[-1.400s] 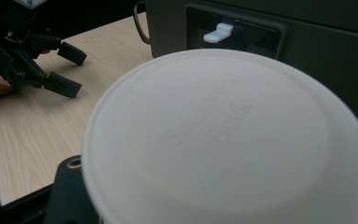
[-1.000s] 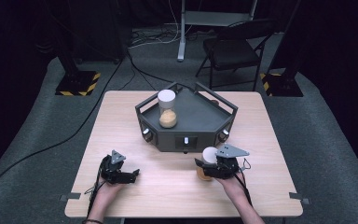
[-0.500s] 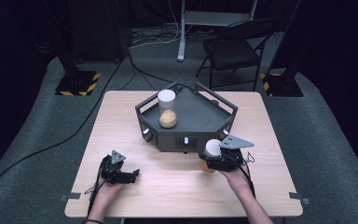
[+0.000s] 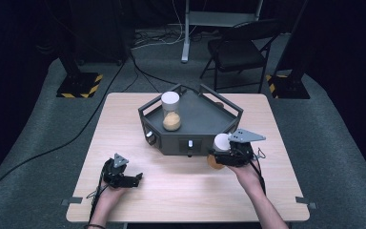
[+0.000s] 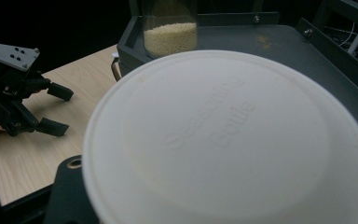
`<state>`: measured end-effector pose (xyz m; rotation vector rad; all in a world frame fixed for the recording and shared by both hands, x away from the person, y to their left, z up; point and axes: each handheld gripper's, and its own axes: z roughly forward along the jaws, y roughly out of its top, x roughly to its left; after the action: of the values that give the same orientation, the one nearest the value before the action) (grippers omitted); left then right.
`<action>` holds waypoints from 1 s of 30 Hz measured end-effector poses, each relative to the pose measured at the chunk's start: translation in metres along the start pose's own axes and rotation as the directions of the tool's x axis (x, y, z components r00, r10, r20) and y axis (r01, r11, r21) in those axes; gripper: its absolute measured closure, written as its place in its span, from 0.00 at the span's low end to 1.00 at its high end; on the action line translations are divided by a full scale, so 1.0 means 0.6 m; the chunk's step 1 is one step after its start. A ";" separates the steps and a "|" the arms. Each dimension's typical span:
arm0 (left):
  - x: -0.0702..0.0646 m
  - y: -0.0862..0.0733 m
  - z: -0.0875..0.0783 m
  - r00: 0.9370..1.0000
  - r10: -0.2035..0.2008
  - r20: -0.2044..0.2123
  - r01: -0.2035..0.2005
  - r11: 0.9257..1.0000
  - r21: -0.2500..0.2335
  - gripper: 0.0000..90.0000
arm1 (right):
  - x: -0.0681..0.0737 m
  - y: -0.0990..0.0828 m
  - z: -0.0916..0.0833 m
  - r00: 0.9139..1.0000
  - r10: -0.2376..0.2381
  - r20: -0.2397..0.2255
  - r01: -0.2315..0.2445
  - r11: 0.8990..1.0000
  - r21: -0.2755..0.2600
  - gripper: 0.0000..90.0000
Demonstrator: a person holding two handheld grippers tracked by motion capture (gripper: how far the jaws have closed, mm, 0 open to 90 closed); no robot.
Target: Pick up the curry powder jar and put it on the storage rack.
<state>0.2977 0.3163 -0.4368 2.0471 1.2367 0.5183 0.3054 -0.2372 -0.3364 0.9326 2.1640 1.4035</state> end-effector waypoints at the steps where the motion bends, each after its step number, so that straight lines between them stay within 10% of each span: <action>1: 0.000 0.000 0.000 1.000 0.000 0.000 0.000 1.000 0.000 0.02 | -0.001 0.002 -0.001 1.000 -0.001 0.003 0.001 1.000 0.001 0.38; 30: 0.000 0.000 0.000 1.000 0.000 0.000 0.000 1.000 0.000 0.02 | -0.008 0.091 -0.011 0.999 -0.028 0.034 0.028 0.999 -0.019 0.38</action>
<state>0.2980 0.3162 -0.4368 2.0473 1.2360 0.5181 0.3215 -0.2300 -0.2844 0.9090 2.1269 1.3828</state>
